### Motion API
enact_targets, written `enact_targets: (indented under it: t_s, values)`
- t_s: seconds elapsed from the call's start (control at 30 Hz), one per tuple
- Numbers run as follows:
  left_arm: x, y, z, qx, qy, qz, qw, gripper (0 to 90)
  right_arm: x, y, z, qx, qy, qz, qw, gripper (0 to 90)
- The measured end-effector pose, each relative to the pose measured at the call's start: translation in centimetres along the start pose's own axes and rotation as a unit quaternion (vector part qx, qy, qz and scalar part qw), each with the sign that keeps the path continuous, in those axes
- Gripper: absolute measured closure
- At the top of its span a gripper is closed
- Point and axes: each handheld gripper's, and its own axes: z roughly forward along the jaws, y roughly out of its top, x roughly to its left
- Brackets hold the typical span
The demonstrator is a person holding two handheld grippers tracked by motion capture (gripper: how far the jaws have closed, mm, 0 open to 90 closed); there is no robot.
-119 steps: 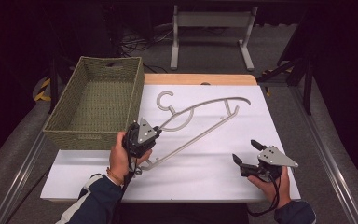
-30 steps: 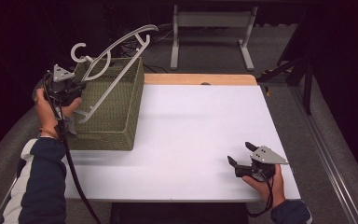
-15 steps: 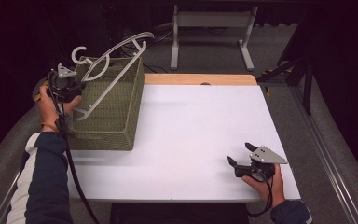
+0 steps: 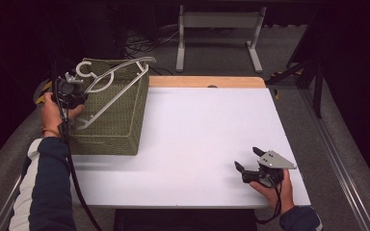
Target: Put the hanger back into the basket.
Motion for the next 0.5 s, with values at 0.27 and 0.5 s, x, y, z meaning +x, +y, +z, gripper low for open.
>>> enact_targets:
  t_s: [0.27, 0.5]
  values:
    - [-0.2, 0.1, -0.6, -0.027, -0.004, -0.009, 0.9996, 68.8, 0.1, 0.1, 0.0, -0.001, 0.001, -0.002, 1.0000, 16.8]
    - [-1.2, 0.1, -1.7, -0.071, -0.019, -0.005, 0.9973, 57.1, 0.1, 0.1, 0.0, -0.002, 0.003, -0.003, 1.0000, 16.9]
